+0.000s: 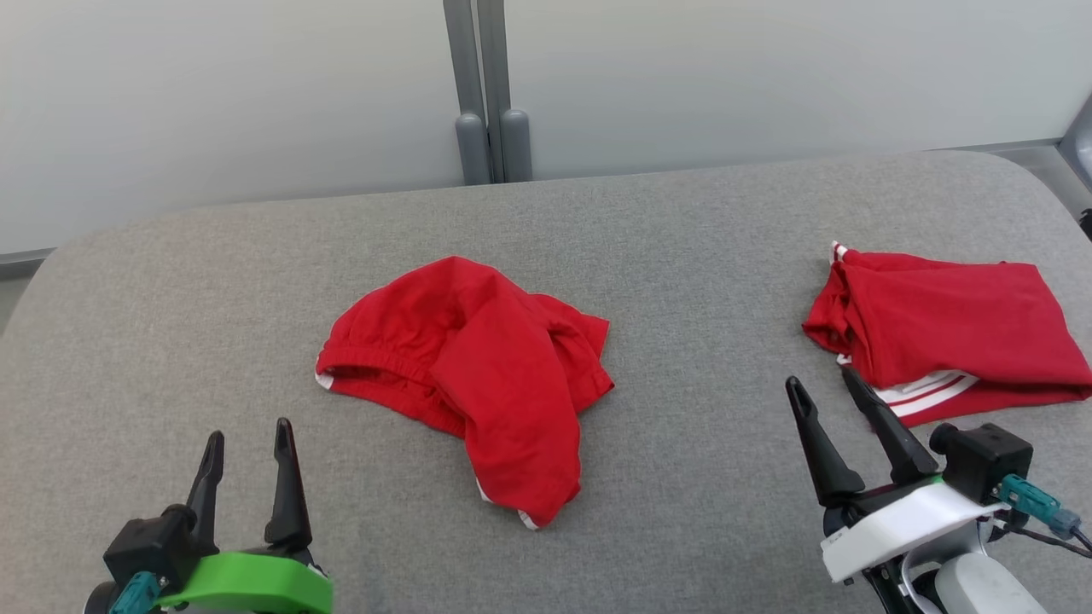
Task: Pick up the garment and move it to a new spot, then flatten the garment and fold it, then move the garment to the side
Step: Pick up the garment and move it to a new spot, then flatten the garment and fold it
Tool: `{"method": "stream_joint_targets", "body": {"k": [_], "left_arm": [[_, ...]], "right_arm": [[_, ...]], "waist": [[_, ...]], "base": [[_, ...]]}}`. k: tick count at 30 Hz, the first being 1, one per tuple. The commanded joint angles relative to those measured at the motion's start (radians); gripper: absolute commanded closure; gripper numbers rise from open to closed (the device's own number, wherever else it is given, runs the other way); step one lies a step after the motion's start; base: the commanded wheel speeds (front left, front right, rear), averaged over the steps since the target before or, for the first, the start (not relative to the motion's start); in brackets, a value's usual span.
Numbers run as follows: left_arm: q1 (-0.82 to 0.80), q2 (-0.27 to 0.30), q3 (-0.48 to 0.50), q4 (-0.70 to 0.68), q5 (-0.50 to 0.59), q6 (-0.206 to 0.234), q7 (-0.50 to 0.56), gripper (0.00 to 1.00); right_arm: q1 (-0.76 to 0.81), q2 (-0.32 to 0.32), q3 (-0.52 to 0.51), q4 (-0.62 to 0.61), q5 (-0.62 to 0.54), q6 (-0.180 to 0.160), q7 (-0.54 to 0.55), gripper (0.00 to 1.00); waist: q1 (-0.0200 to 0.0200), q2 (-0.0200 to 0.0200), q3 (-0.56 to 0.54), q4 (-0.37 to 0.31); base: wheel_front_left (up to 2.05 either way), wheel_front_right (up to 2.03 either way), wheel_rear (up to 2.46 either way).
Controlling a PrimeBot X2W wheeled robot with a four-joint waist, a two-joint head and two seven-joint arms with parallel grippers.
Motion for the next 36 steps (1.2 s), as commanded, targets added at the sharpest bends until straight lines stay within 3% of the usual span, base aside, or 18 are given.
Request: {"method": "stream_joint_targets", "body": {"k": [1, 8, 22, 26, 30, 33, 36], "left_arm": [[0.028, -0.007, 0.021, -0.006, 0.025, -0.009, -0.004, 0.00], [0.066, -0.060, 0.080, -0.010, 0.096, -0.096, -0.004, 0.00], [0.042, -0.118, 0.136, 0.019, 0.175, -0.169, -0.004, 0.00], [0.032, -0.126, 0.138, 0.029, 0.187, -0.180, -0.004, 0.00], [0.029, -0.133, 0.140, 0.039, 0.196, -0.186, -0.004, 0.00], [0.019, -0.136, 0.133, 0.049, 0.201, -0.191, -0.004, 0.00], [0.019, -0.138, 0.132, 0.055, 0.202, -0.192, -0.004, 0.00]], "right_arm": [[0.017, 0.005, -0.017, -0.010, 0.007, -0.001, -0.003, 0.00], [0.038, 0.012, -0.034, -0.030, -0.014, -0.001, -0.002, 0.00], [0.020, 0.006, 0.005, -0.023, -0.004, -0.001, -0.003, 0.00], [-0.007, 0.001, 0.096, -0.043, -0.005, -0.001, -0.002, 0.00], [-0.039, -0.005, 0.262, -0.021, -0.014, -0.001, -0.002, 0.00], [-0.065, -0.011, 0.374, 0.066, 0.018, -0.001, 0.009, 0.00], [-0.090, 0.000, 0.418, 0.152, 0.058, -0.001, 0.031, 0.00]], "waist": [[0.0000, 0.0000, -0.003, 0.004], [0.0000, 0.0000, -0.007, 0.007], [0.0000, 0.0000, -0.004, 0.022], [0.0000, 0.0000, 0.000, 0.044], [0.0000, 0.0000, 0.001, 0.078], [0.0000, 0.0000, 0.001, 0.116], [0.0000, 0.0000, 0.000, 0.150]], "base": [[0.00, 0.00, 0.00], [0.00, 0.00, 0.00], [0.00, 0.00, 0.00], [0.00, 0.00, 0.00], [0.00, 0.00, 0.00], [0.00, 0.00, 0.00], [0.00, 0.00, 0.00]]}}
